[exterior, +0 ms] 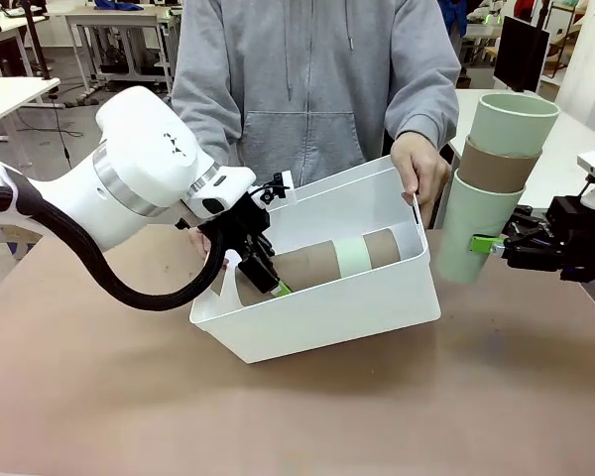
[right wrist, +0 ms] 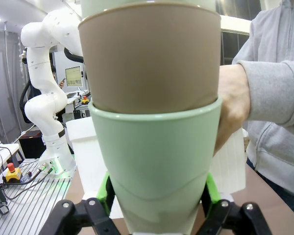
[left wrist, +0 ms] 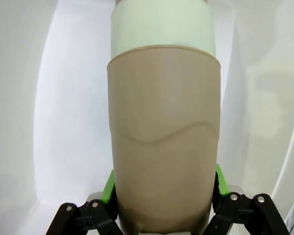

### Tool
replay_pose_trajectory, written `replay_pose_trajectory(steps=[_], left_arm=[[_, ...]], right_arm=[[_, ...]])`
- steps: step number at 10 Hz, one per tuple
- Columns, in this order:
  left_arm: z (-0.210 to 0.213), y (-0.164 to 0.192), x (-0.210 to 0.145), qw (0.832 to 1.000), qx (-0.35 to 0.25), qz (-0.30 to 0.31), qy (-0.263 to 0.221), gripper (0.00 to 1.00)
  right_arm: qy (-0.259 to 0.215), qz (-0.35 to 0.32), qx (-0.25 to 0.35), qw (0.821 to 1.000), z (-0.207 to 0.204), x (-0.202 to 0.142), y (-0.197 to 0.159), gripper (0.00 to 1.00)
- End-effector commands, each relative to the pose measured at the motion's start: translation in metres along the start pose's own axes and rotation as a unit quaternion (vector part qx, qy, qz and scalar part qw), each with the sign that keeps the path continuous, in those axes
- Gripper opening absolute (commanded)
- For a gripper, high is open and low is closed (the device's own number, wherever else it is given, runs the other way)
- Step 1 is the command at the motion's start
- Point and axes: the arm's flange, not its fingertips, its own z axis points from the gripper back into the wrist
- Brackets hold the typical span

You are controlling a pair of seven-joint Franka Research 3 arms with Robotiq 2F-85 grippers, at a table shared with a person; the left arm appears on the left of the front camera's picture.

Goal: Stack the cups and store them in the basket.
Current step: Place the stack of Reusable plastic cups into the Pantry Basket.

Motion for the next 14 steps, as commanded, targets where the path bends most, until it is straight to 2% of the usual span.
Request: replay_pose_trajectory(steps=[1,4,8,9,12,14], left_arm=[[-0.007,0.004,-0.005,1.0,-0.011,-0.013,-0.019,0.85],[-0.023,0.007,-0.005,1.0,-0.015,-0.018,0.004,0.85],[-0.03,0.009,-0.001,0.999,-0.005,-0.034,0.01,0.85],[-0.029,0.008,-0.002,0.999,-0.008,-0.044,0.02,1.0],[-0.019,0.006,0.0,0.999,-0.013,-0.042,0.022,1.0],[0.007,0.001,0.004,0.999,-0.014,-0.036,0.034,1.0]], right_arm=[[-0.002,0.004,-0.001,1.0,-0.001,0.004,0.0,0.86],[-0.002,0.004,-0.001,1.0,-0.001,0.004,0.0,0.86],[-0.002,0.004,-0.001,1.0,-0.001,0.004,0.0,0.86],[-0.002,0.004,-0.001,1.0,-0.001,0.004,0.0,0.86],[-0.002,0.004,-0.001,1.0,-0.001,0.004,0.0,0.86],[-0.002,0.004,-0.001,1.0,-0.001,0.004,0.0,0.86]])
